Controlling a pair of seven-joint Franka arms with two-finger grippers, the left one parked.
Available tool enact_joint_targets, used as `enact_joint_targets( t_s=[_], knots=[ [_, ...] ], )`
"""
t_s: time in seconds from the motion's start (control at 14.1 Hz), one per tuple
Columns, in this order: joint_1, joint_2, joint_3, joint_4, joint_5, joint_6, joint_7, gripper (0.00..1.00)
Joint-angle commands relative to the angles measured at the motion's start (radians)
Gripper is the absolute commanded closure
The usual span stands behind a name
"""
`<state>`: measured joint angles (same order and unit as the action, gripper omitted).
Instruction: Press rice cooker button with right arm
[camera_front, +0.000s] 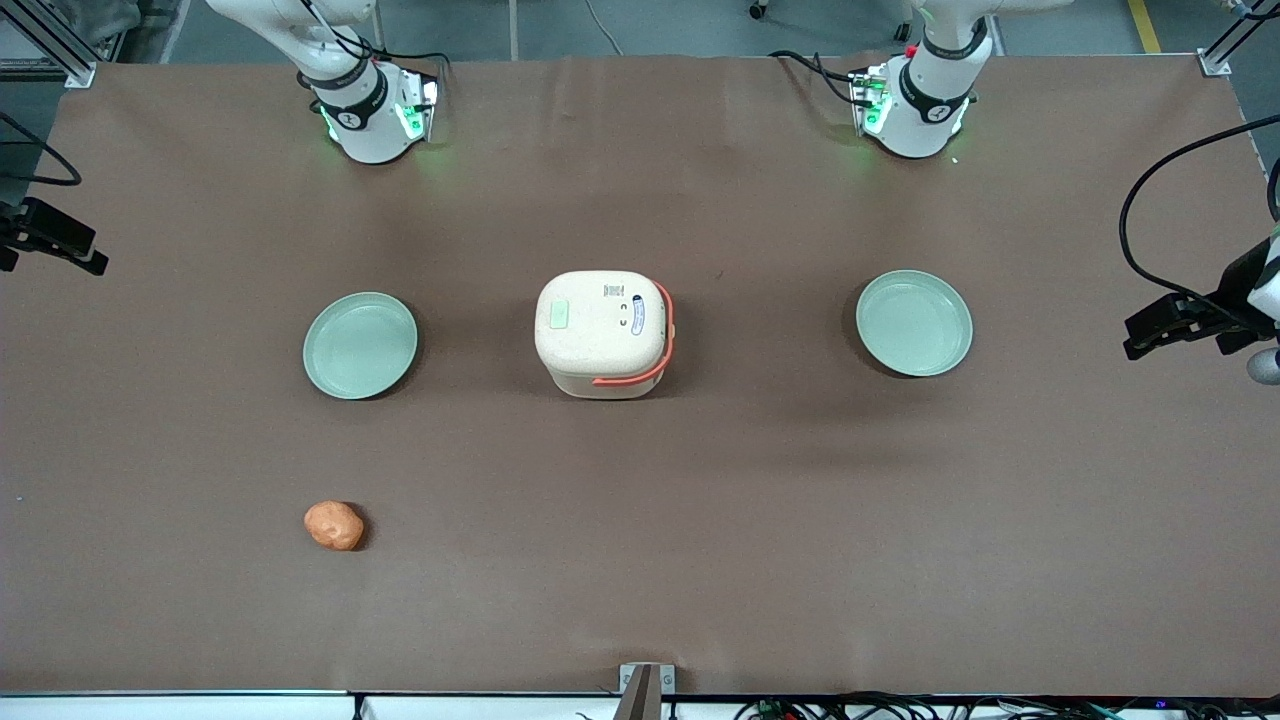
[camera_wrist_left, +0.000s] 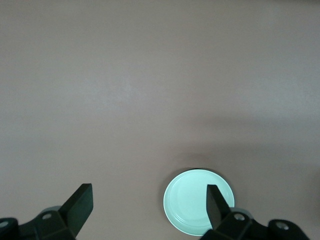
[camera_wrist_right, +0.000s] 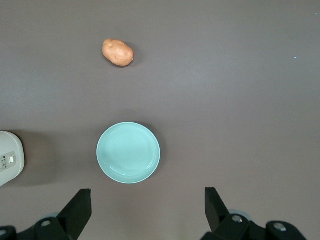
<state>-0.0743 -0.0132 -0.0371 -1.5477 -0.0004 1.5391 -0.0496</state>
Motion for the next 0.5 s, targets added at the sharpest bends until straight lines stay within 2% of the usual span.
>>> enact_joint_targets(
  t_s=[0.0,0.28,0.35,0.42],
  knots=[
    [-0.016,-0.039,0.008,-0.045,-0.009,0.015,-0.015,0.00],
    [-0.018,-0.036,0.008,-0.043,-0.007,0.009,-0.015,0.00],
    [-0.016,-0.034,0.008,-0.043,-0.007,0.010,-0.015,0.04],
    [-0.012,-0.033,0.010,-0.043,-0.007,0.007,-0.013,0.25]
  ],
)
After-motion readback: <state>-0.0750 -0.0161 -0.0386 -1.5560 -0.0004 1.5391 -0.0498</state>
